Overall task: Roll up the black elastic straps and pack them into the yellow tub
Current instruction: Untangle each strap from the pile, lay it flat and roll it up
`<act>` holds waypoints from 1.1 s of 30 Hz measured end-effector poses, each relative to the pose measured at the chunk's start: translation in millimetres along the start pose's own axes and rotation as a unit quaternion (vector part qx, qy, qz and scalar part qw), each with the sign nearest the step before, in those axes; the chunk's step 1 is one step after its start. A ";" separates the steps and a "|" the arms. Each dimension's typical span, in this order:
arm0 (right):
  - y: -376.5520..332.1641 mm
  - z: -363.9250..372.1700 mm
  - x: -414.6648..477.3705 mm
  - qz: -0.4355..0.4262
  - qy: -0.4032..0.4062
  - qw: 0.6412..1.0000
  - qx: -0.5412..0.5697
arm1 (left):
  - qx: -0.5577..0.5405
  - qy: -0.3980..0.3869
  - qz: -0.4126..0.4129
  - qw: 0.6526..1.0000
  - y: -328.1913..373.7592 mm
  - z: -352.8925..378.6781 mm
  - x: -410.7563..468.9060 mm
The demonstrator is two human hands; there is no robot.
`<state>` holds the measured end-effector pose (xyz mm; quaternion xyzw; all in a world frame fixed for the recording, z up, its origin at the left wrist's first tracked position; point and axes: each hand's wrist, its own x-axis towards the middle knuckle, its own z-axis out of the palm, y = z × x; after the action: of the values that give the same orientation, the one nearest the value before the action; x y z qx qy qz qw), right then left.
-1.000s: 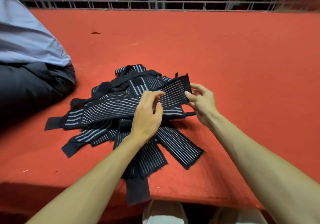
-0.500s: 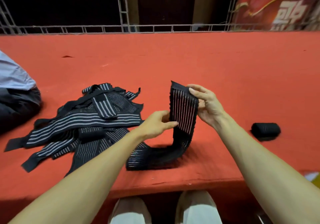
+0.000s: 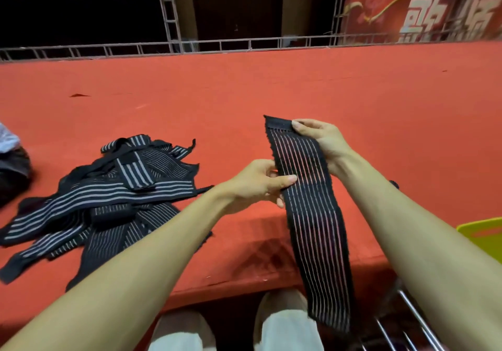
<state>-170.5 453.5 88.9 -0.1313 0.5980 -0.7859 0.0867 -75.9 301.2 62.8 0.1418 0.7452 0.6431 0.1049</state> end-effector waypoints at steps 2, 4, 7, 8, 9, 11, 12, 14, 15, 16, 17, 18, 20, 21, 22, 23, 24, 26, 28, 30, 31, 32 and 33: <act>17.4 -12.3 8.7 0.023 0.020 0.999 -0.021 | -0.005 0.018 -0.028 0.999 -24.1 2.8 10.8; 36.8 -21.8 17.0 0.036 0.037 0.998 -0.039 | 0.006 0.036 -0.053 0.998 -48.2 3.3 19.5; 68.7 -34.9 36.1 0.041 0.066 0.993 -0.086 | 0.045 0.059 -0.081 0.994 -84.6 2.0 36.9; 78.0 -37.1 40.7 0.040 0.073 0.991 -0.105 | 0.061 0.069 -0.084 0.992 -94.7 0.1 41.0; 88.0 -40.5 47.7 0.041 0.082 0.988 -0.125 | 0.090 0.079 -0.082 0.989 -106.1 -4.1 47.1; 105.9 -44.9 61.4 0.043 0.101 0.981 -0.158 | 0.204 0.098 -0.063 0.972 -129.6 -15.7 59.9; 113.8 -46.0 67.7 0.045 0.108 0.979 -0.167 | 0.271 0.101 -0.061 0.955 -139.4 -21.3 64.6; 132.0 -47.2 81.2 0.049 0.114 0.976 -0.178 | 0.385 0.114 -0.077 0.913 -157.1 -30.4 72.5; 142.3 -47.6 87.4 0.054 0.116 0.974 -0.187 | 0.413 0.129 -0.080 0.898 -165.0 -32.3 75.2; 150.4 -47.7 92.8 0.061 0.118 0.972 -0.196 | 0.422 0.148 -0.072 0.892 -168.3 -32.4 76.2; 158.4 -47.1 97.5 0.071 0.119 0.969 -0.204 | 0.420 0.168 -0.059 0.890 -172.9 -32.9 77.9; 166.5 -46.8 102.1 0.079 0.121 0.967 -0.210 | 0.414 0.188 -0.045 0.889 -176.0 -32.7 79.0; 177.3 -47.5 107.3 0.074 0.141 0.961 -0.226 | 0.387 0.239 -0.027 0.890 -178.3 -31.5 79.3; 183.3 -47.1 110.3 0.067 0.154 0.955 -0.244 | 0.370 0.264 -0.025 0.890 -180.0 -32.8 80.0; 187.4 -47.1 112.2 0.055 0.168 0.945 -0.275 | 0.358 0.284 -0.021 0.889 -180.4 -33.0 80.8; 190.2 -46.5 112.4 0.044 0.176 0.932 -0.313 | 0.354 0.295 -0.016 0.887 -180.5 -33.2 81.1; 192.8 -45.2 112.3 0.035 0.179 0.920 -0.346 | 0.355 0.298 -0.014 0.886 -181.0 -33.5 81.0; 193.5 -43.2 109.2 0.019 0.182 0.900 -0.396 | 0.363 0.291 -0.015 0.885 -181.1 -31.7 79.2; 187.9 -38.0 104.6 0.014 0.182 0.874 -0.450 | 0.381 0.284 -0.009 0.880 -179.7 -29.8 74.8; 179.4 -25.6 98.5 0.014 0.158 0.861 -0.484 | 0.395 0.257 -0.002 0.882 -176.7 -33.1 64.0; 174.5 -19.3 95.1 0.016 0.139 0.861 -0.488 | 0.391 0.230 -0.002 0.891 -175.0 -35.9 58.2; 170.2 -12.7 90.1 0.015 0.119 0.861 -0.493 | 0.377 0.199 -0.006 0.905 -172.7 -39.2 51.0; 167.0 -1.4 84.5 0.007 0.098 0.860 -0.501 | 0.361 0.173 -0.010 0.916 -168.6 -47.1 38.6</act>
<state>-254.7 385.0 -63.5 -0.0749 0.9173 -0.3885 -0.0446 -140.9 248.5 -95.7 0.0489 0.9346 0.3437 -0.0779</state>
